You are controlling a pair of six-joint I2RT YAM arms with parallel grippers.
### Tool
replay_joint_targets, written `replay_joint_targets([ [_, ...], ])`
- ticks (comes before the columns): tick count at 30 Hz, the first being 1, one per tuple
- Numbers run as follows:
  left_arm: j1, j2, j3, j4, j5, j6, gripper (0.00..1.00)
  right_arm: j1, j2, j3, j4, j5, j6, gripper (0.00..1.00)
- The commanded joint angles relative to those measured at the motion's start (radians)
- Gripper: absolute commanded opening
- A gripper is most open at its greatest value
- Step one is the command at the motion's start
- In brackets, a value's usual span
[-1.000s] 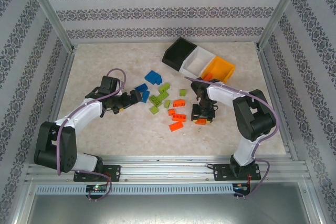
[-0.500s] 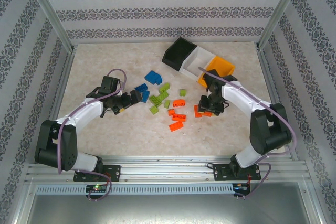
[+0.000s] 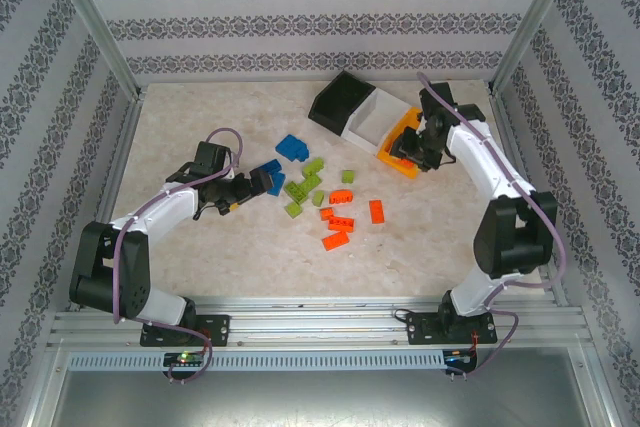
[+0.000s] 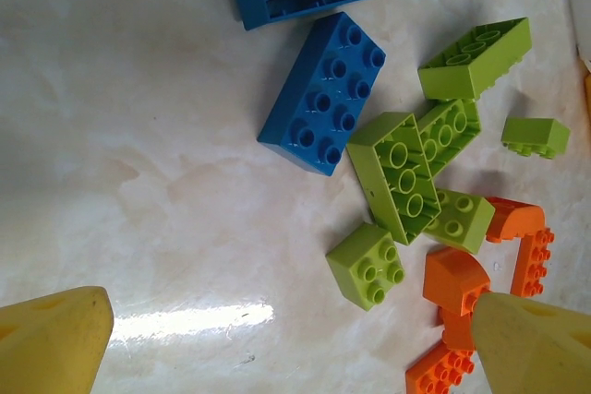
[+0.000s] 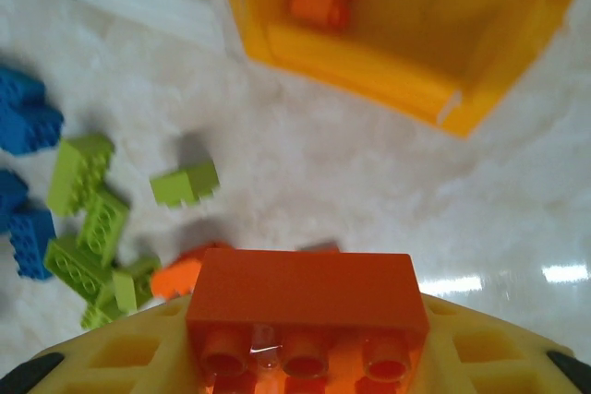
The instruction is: Sort the legos into containers by color
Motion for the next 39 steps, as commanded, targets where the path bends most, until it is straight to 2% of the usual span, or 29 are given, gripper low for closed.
replay_joint_targets([
  [1, 0.016, -0.032, 0.004, -0.031, -0.010, 0.030, 1.00, -0.022, 0.110, 0.101, -0.019, -0.011, -0.006, 0.40],
  [11, 0.064, -0.078, -0.034, -0.077, -0.023, 0.058, 1.00, -0.064, 0.435, 0.465, -0.115, 0.037, -0.031, 0.40],
  [18, 0.086, -0.055, 0.008, -0.105, -0.018, 0.078, 1.00, -0.099, 0.529, 0.559, -0.136, 0.061, -0.019, 0.40],
  [24, 0.095, -0.028, 0.035, -0.110, -0.010, 0.081, 1.00, -0.114, 0.548, 0.553, -0.135, 0.061, -0.025, 0.46],
  [30, 0.096, -0.002, 0.047, -0.095, 0.006, 0.074, 1.00, -0.117, 0.520, 0.531, -0.131, 0.068, -0.034, 0.62],
  [39, 0.095, 0.008, 0.050, -0.064, 0.025, 0.060, 1.00, -0.114, 0.336, 0.388, -0.084, 0.039, -0.028, 0.69],
])
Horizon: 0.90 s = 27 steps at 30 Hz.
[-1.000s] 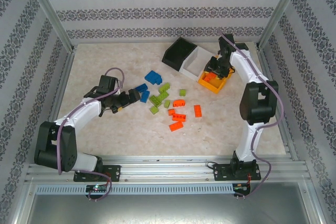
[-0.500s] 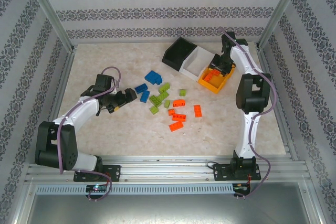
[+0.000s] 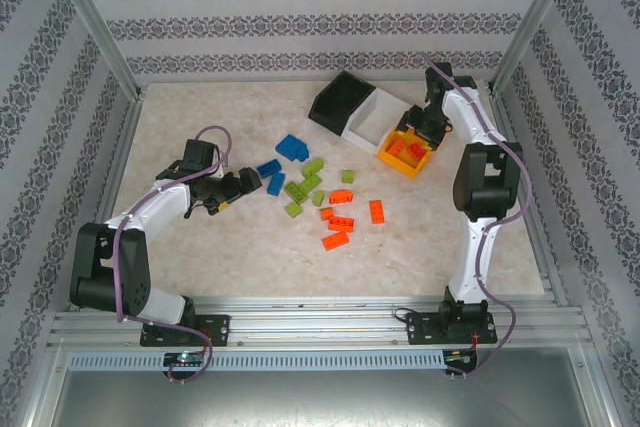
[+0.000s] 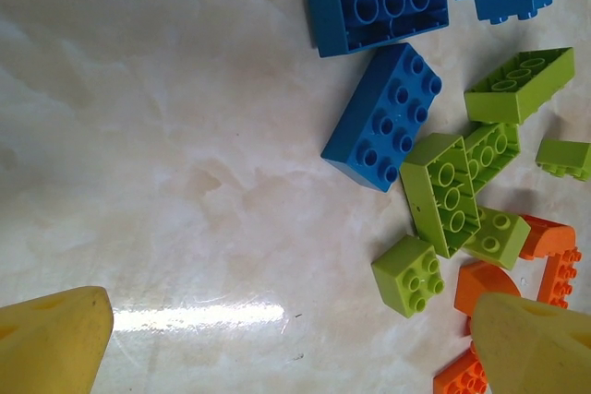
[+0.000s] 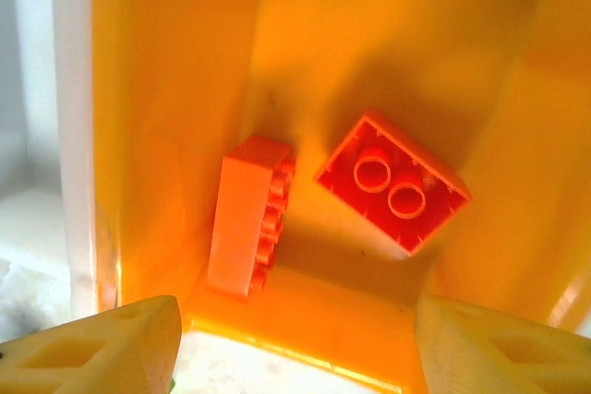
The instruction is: Sort the legos into containers by color
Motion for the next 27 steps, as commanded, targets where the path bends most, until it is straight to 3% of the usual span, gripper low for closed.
replay_joint_targets([
  [1, 0.010, 0.006, 0.027, 0.016, 0.021, 0.000, 1.00, 0.008, -0.139, -0.076, 0.014, -0.012, 0.000, 0.69],
  [7, 0.010, -0.002, 0.003, 0.049, 0.037, -0.019, 1.00, 0.082, -0.295, -0.247, -0.003, -0.033, -0.058, 0.72],
  [15, 0.010, -0.019, -0.014, 0.069, 0.053, -0.038, 1.00, 0.268, -0.471, -0.592, 0.011, -0.024, -0.079, 0.73],
  [21, 0.010, -0.033, -0.043, 0.094, 0.065, -0.064, 1.00, 0.374, -0.497, -0.729, 0.049, -0.004, -0.055, 0.73],
  [27, 0.010, -0.055, -0.038, 0.069, 0.066, -0.060, 1.00, 0.414, -0.457, -0.739, 0.067, 0.030, -0.052, 0.73],
])
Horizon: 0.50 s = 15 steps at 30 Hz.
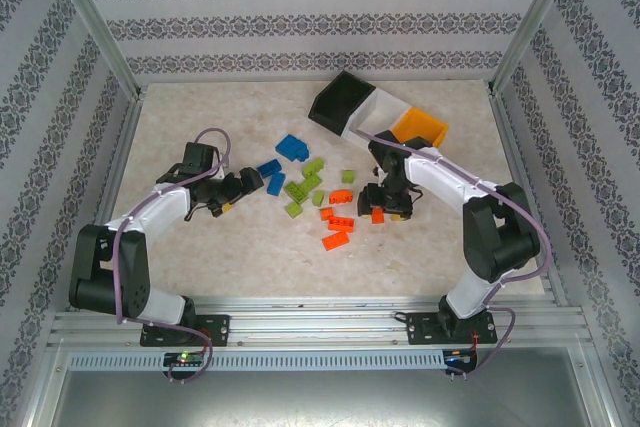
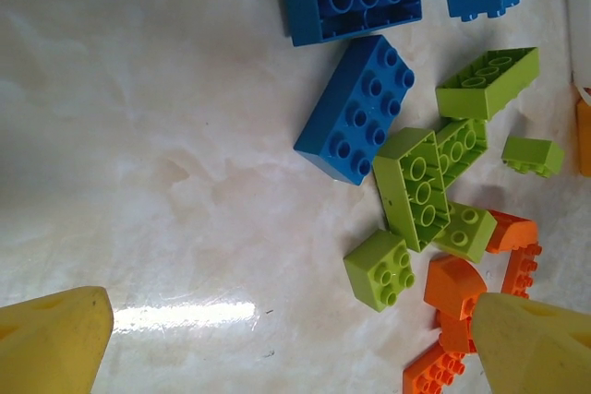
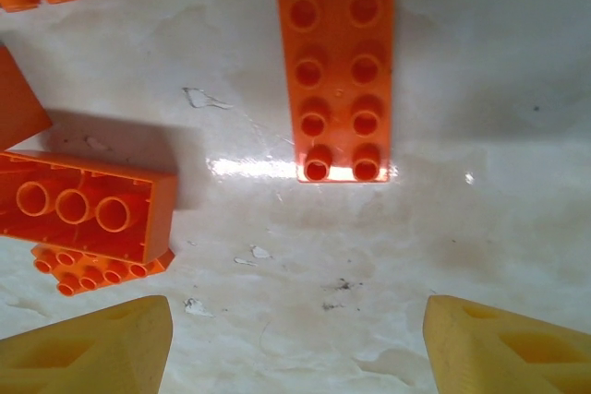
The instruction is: Sort the legos into containers by color
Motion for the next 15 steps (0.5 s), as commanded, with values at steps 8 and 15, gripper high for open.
replay_joint_targets([
  [8, 0.010, -0.063, -0.013, -0.012, 0.004, 0.009, 1.00, 0.005, 0.088, 0.035, 0.021, 0.056, -0.003, 0.67],
  [15, 0.010, -0.081, -0.036, -0.018, -0.007, 0.015, 1.00, 0.004, 0.175, 0.096, 0.016, 0.095, -0.009, 0.60],
])
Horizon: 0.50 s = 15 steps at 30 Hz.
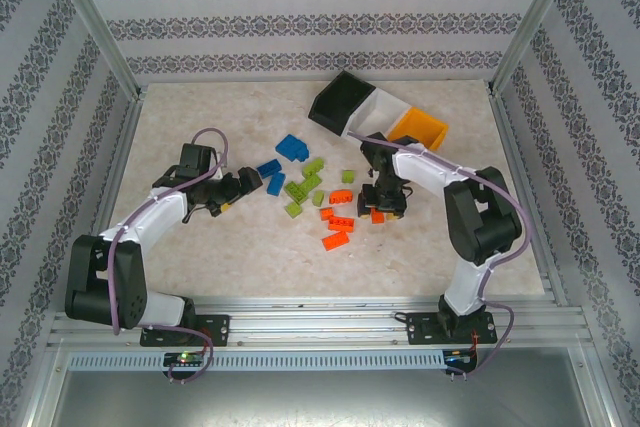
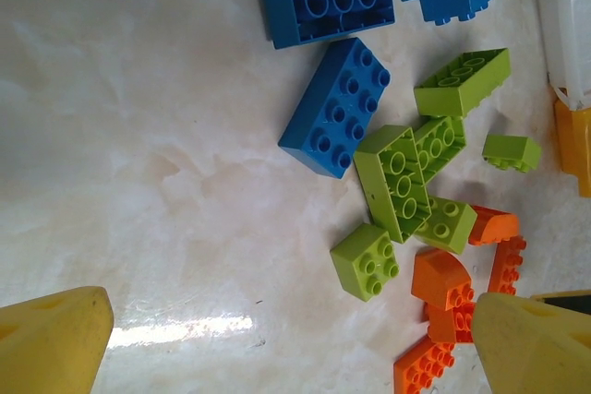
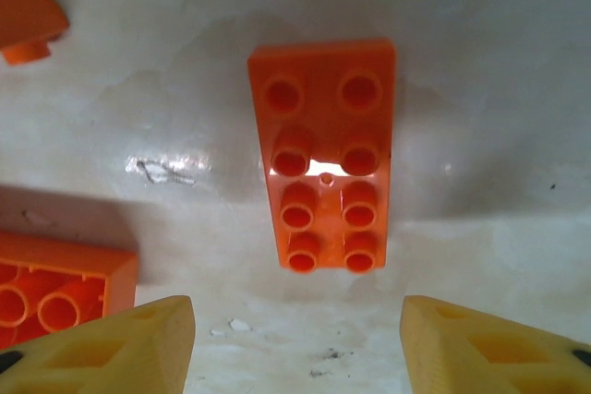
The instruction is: Sort the legos into containers by color
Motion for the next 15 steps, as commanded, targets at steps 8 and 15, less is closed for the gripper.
replay_joint_targets([
  [8, 0.011, -0.028, -0.015, -0.017, -0.009, 0.007, 1.00, -0.001, 0.122, 0.079, -0.027, 0.087, -0.020, 0.55],
  [15, 0.011, -0.025, -0.012, -0.018, -0.010, 0.001, 1.00, -0.002, 0.145, 0.059, -0.012, 0.098, -0.024, 0.48],
])
